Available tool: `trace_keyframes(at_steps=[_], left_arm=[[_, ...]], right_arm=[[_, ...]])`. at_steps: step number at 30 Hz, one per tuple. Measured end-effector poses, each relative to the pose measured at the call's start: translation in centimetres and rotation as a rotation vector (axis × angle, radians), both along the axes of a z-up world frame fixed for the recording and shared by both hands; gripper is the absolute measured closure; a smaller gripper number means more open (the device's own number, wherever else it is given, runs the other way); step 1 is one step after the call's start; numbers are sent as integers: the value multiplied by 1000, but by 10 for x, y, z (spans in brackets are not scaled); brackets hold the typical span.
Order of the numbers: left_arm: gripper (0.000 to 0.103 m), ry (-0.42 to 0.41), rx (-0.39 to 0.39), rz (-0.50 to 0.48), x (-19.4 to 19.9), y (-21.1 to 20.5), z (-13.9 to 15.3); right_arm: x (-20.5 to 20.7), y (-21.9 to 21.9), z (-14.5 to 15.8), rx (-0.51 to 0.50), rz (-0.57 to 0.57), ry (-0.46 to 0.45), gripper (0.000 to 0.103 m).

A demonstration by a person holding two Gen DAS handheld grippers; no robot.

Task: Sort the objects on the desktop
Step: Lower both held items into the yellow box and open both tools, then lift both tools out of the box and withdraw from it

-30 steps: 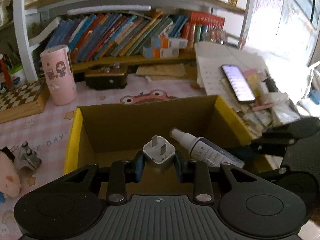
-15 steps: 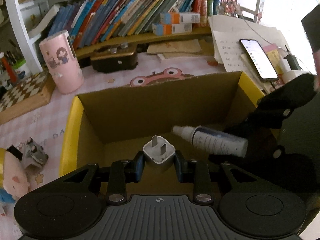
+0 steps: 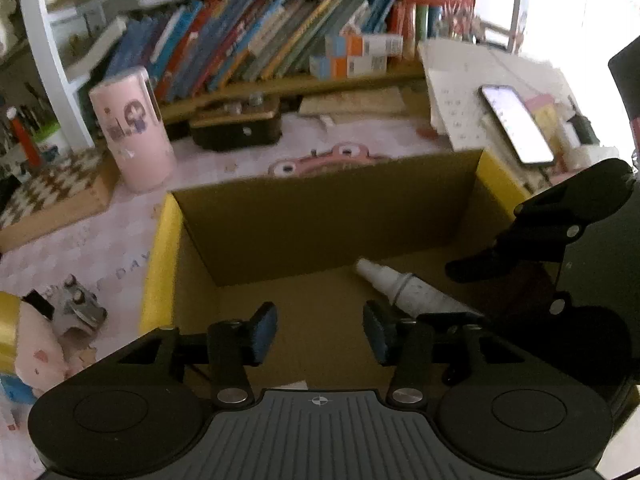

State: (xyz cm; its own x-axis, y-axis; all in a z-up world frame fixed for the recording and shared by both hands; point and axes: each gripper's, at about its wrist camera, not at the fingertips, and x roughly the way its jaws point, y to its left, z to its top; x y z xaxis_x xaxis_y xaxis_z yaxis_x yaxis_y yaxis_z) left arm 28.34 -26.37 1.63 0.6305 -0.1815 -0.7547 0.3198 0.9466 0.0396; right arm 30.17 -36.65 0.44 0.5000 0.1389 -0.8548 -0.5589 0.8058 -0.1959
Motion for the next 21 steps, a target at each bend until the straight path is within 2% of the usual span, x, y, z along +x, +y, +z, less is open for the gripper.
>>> trace_keyframes(at_steps=[6,8,9,10,17,21], left_arm=[[40,-128,-34,3,-24,7,28],[37,-164,-50,10,-31,11,38],[35,-186,-64,16,-37,14,43],[33,-200,-75,22,-40,16,48],[18,-309,-138,89,-77,44,76],[15,-368,-156,127,-96,57,86]], right_arm=[[-19,-11,29,95,-50,-74,64],[-27,-15,41,129,-73,-109,57],[-32,-16,47,148,-89,-132,48],[-37,-18,54,165,-104,-162,44],[-76,-30,88,272,-208,-317,41],[-97,-34,100,332,-266,-369,41]])
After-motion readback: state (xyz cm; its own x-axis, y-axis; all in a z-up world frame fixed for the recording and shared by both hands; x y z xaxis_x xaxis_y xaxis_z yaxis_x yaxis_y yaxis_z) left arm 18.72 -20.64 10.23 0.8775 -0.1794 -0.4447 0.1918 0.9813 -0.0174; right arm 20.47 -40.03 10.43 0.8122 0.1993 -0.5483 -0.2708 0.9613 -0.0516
